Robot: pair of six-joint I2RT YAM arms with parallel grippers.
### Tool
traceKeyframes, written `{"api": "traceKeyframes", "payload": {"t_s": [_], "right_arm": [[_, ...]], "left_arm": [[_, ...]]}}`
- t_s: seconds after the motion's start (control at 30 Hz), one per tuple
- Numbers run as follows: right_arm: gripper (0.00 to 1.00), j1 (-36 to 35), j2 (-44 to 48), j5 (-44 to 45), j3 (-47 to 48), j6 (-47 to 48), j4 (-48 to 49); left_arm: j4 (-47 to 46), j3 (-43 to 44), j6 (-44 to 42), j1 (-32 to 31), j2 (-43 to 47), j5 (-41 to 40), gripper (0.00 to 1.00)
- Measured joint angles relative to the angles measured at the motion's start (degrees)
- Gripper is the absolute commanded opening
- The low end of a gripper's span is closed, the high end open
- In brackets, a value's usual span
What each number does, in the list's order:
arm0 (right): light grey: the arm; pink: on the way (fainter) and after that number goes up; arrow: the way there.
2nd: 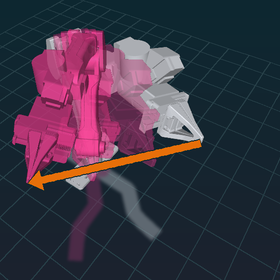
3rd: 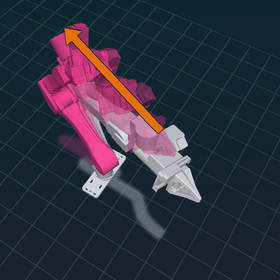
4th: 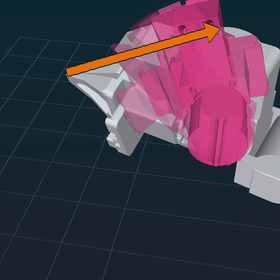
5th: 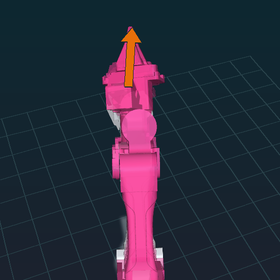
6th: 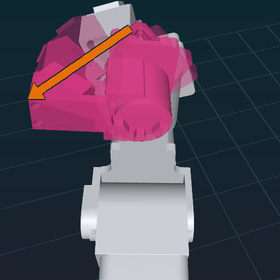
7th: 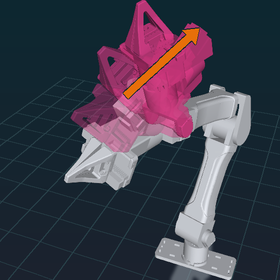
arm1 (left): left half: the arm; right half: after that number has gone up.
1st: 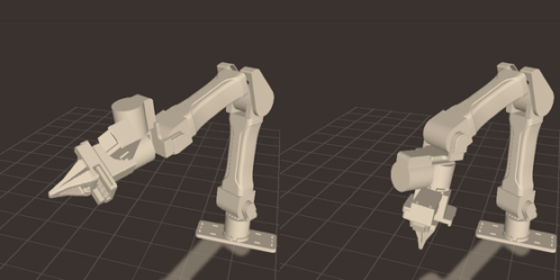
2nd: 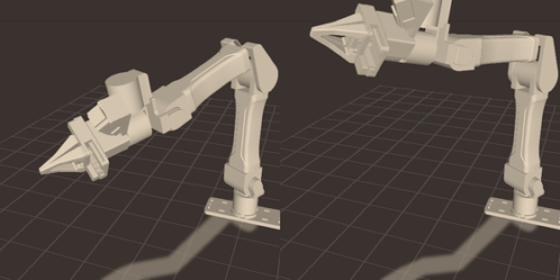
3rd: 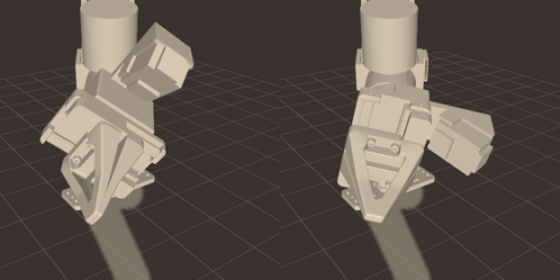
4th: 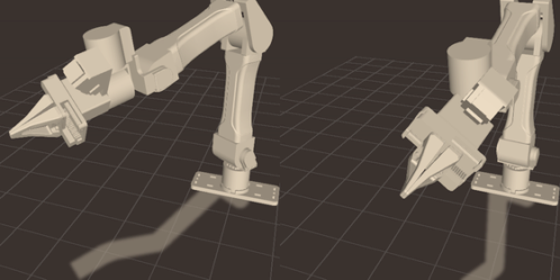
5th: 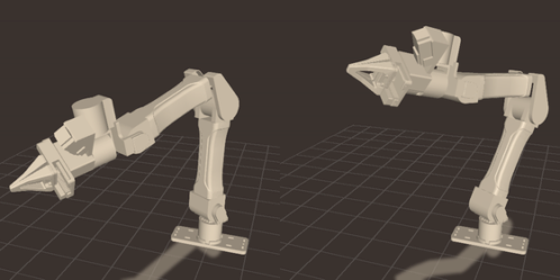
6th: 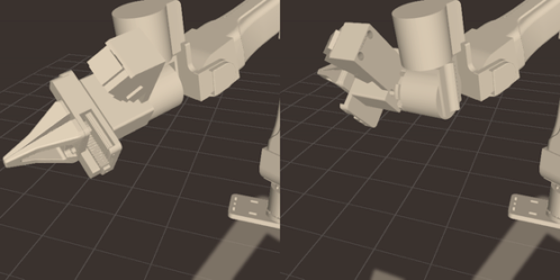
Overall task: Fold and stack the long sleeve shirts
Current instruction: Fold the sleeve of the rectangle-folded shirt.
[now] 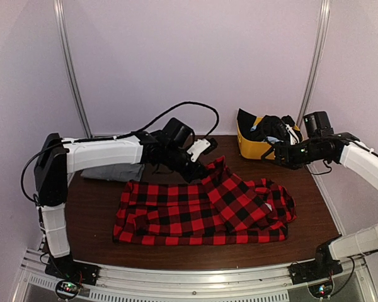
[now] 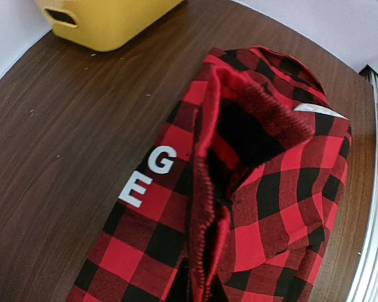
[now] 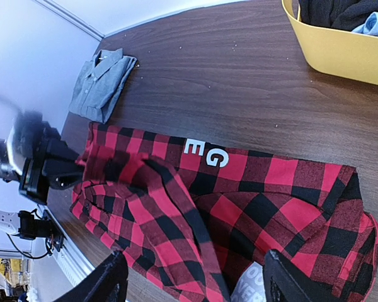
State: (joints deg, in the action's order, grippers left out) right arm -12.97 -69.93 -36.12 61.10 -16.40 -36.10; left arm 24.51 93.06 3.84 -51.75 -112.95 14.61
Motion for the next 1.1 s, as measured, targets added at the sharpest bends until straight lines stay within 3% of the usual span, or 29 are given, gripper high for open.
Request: {"api": "traceKeyframes", "payload": {"t_s": [0.4,0.8,1.1], "right_arm": [[0.74,0.1,0.9,0.0,-4.1,-0.9,2.4],[0.74,0.1,-2.3,3.5,-10.3,-2.1,8.2],[0.74,0.1,-7.1,5.7,-12.0,-1.8,11.2]], "left_arm": [[-8.3,-16.4,7.7,12.4,7.3,3.9,0.00],[-11.2,-24.3,9.5,15.6,15.3,3.1,0.00],[-11.2,-25.4,9.6,17.1,17.7,1.2,0.00]]}}
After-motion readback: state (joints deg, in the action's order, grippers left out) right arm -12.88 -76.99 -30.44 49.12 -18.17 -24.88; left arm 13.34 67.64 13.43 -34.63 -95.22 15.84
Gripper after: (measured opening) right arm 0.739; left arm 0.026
